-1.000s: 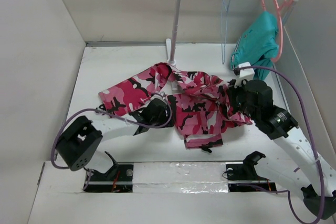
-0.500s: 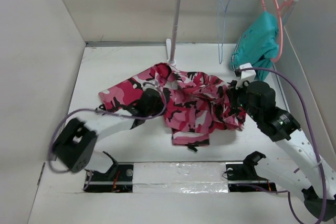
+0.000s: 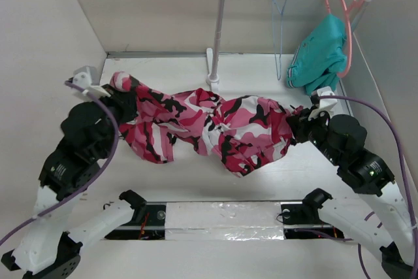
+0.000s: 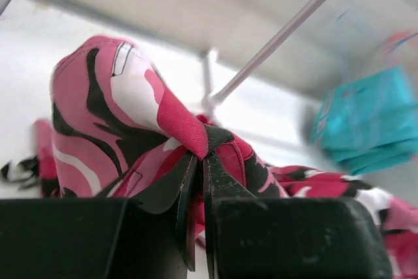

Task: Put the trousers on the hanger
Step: Flatten out the trousers at the center of the board.

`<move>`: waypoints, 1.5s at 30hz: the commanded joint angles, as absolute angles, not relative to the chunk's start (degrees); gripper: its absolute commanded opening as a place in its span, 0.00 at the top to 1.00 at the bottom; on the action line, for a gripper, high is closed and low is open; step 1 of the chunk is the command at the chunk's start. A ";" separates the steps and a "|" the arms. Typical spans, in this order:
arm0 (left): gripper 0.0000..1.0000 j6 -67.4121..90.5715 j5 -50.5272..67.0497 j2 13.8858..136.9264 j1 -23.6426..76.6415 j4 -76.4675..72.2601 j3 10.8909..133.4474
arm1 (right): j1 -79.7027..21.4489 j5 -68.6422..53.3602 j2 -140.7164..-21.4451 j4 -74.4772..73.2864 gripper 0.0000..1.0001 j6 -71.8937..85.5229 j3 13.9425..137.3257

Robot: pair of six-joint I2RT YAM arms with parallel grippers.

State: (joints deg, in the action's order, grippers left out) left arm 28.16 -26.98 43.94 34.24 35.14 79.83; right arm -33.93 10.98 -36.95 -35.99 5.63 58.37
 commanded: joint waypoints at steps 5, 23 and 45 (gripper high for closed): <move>1.00 26.45 -12.36 52.20 34.10 33.07 65.50 | -27.55 27.59 -43.75 -33.05 1.00 7.38 53.88; 0.93 32.87 -21.32 69.80 46.48 10.10 52.03 | 3.52 6.94 -80.88 -10.03 1.00 5.71 60.33; 1.00 35.51 -27.68 57.83 34.89 11.16 52.38 | -19.51 5.96 -31.81 -44.05 1.00 3.34 69.00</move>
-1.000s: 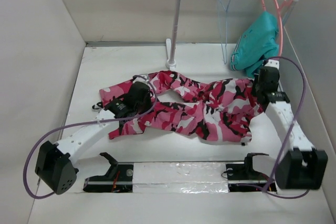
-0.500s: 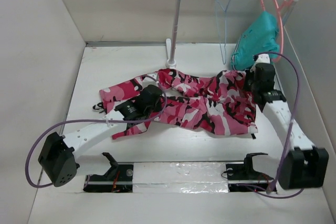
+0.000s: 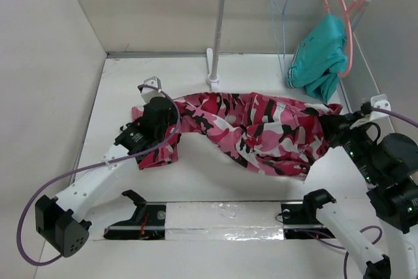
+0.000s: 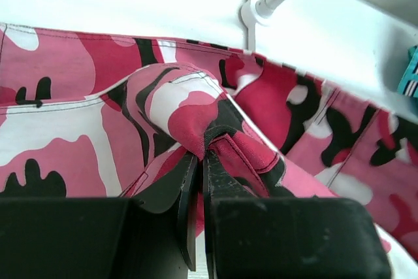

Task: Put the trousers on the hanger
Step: Flatten out the trousers at the center of the board.

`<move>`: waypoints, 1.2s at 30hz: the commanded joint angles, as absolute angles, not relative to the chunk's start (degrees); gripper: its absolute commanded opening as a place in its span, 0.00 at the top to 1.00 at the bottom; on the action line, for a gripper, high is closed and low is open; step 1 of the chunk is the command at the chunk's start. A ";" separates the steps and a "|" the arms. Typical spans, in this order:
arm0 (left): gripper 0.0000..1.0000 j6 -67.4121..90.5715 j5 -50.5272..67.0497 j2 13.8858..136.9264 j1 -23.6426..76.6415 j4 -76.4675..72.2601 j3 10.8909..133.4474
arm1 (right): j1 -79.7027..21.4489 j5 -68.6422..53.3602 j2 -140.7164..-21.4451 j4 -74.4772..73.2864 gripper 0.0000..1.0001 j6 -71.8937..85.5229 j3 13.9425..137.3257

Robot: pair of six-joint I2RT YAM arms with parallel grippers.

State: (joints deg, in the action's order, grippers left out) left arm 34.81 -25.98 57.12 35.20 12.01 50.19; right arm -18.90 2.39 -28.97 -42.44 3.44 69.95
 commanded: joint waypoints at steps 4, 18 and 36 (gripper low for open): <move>1.00 34.98 -27.07 57.74 34.89 10.63 51.59 | -18.82 17.47 -36.28 -37.37 1.00 3.51 62.86; 1.00 39.37 -14.76 70.73 42.61 0.36 39.03 | 17.14 4.14 -72.67 -8.17 0.34 4.66 55.01; 0.50 40.16 -18.67 63.28 31.34 3.79 43.25 | -34.85 -0.57 -46.83 -7.55 1.00 3.25 33.57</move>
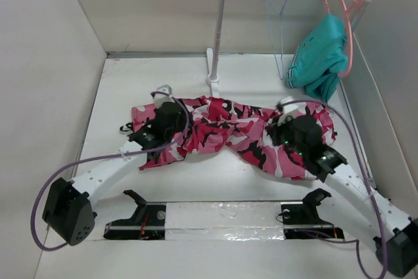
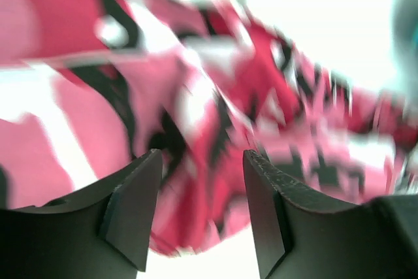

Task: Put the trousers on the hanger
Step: Flatten out the trousers at the center of the board.

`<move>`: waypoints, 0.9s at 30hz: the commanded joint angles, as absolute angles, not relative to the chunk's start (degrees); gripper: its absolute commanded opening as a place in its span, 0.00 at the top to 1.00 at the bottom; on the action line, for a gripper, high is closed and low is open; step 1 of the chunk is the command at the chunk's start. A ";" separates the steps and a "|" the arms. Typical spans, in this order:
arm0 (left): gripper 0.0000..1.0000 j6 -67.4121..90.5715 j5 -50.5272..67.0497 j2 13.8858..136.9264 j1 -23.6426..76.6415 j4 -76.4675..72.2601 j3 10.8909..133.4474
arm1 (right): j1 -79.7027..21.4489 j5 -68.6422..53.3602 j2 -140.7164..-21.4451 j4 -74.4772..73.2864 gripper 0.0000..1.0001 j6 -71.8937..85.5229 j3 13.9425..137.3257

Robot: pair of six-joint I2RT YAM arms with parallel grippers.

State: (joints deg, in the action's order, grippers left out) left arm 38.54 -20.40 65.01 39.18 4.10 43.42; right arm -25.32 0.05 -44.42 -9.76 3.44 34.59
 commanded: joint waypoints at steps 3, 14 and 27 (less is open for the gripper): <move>0.54 41.22 -13.28 63.89 23.85 1.93 42.54 | -45.95 7.97 -52.72 -7.74 1.00 3.34 36.81; 0.54 43.34 -9.32 68.02 1.25 3.60 41.57 | -64.77 3.34 -82.77 0.19 0.39 -7.46 57.54; 0.60 42.89 -14.66 87.71 -3.34 8.00 48.86 | -63.54 5.09 -103.61 -3.33 0.22 -12.83 73.36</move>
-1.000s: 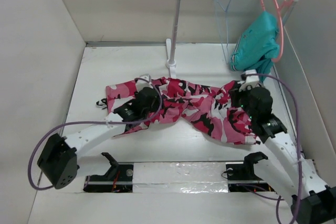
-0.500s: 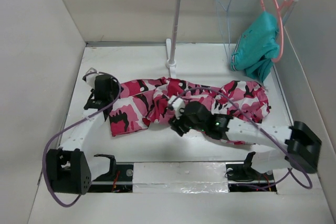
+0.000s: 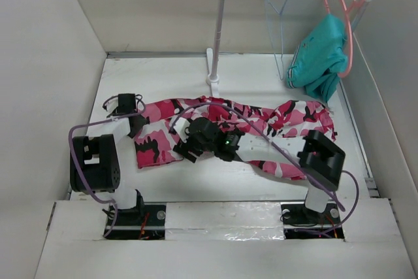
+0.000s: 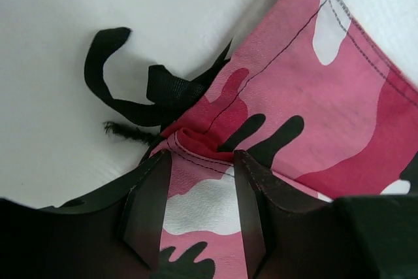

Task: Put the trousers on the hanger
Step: Flatten out the trousers at the center of the board.

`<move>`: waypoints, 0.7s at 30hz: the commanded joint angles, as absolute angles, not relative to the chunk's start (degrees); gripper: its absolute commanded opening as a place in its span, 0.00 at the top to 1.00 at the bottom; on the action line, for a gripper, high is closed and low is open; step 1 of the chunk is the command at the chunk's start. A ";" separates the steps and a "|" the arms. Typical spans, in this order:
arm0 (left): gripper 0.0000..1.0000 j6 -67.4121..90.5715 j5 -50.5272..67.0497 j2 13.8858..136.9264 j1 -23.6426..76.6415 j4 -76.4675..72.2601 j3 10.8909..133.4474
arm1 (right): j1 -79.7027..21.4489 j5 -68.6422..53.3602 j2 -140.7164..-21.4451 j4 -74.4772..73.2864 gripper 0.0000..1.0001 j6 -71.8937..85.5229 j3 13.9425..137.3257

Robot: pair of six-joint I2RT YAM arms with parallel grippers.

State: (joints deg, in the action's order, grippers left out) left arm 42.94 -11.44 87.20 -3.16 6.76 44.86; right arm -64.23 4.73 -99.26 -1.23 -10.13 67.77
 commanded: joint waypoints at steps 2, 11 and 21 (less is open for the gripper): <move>0.59 42.63 -16.69 88.24 -3.34 8.87 50.09 | -63.54 5.01 -106.25 -4.92 0.22 -13.53 74.79; 0.48 40.43 -21.53 90.70 -5.19 11.25 56.24 | -59.86 2.29 -110.83 -0.62 0.43 -10.47 69.27; 0.59 36.21 -16.78 100.10 -3.87 12.30 60.73 | -65.11 -0.09 -105.04 6.24 1.00 -5.19 58.72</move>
State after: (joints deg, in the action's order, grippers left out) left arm 38.06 -16.93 98.89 -4.51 10.11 58.92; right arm -61.60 1.19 -108.07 4.08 -7.73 61.54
